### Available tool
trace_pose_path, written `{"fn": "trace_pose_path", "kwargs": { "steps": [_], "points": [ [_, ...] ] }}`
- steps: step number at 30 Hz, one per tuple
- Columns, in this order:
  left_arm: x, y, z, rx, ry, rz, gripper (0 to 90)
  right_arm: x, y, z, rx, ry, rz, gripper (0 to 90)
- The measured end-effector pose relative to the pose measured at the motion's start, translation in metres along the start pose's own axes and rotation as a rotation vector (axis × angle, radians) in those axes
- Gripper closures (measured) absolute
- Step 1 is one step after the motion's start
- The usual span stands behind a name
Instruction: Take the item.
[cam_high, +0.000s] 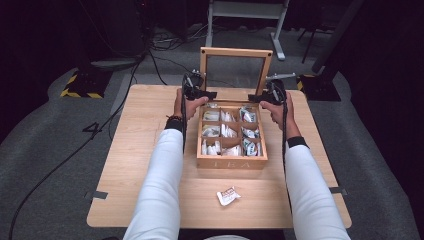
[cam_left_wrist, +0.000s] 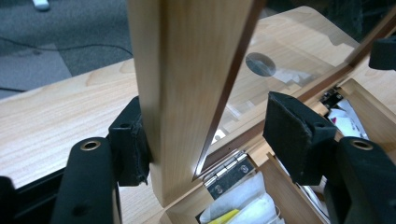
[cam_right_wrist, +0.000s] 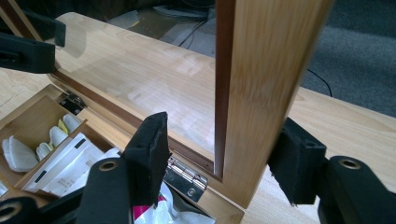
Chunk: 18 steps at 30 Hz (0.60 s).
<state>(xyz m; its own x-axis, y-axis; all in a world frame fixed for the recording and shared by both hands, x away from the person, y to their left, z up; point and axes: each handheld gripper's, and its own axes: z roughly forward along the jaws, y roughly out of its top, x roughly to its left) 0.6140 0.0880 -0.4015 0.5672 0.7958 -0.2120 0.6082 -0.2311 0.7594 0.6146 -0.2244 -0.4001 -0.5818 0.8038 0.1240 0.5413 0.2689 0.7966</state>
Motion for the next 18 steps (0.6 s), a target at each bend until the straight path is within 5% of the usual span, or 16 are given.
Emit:
{"fn": "trace_pose_path", "kwargs": {
  "steps": [6,12,18],
  "points": [
    [-0.005,0.004,-0.017,-0.061,-0.01,0.031,37.5,0.002,0.002,-0.007,-0.021,0.0,-0.018,45.9],
    [-0.001,0.007,-0.037,-0.146,-0.053,0.006,45.2,0.004,0.003,-0.015,-0.055,0.0,-0.017,45.7],
    [-0.007,0.012,-0.05,-0.134,-0.048,0.066,47.9,0.005,0.006,-0.026,-0.081,0.024,-0.022,46.8]
  ]
}}
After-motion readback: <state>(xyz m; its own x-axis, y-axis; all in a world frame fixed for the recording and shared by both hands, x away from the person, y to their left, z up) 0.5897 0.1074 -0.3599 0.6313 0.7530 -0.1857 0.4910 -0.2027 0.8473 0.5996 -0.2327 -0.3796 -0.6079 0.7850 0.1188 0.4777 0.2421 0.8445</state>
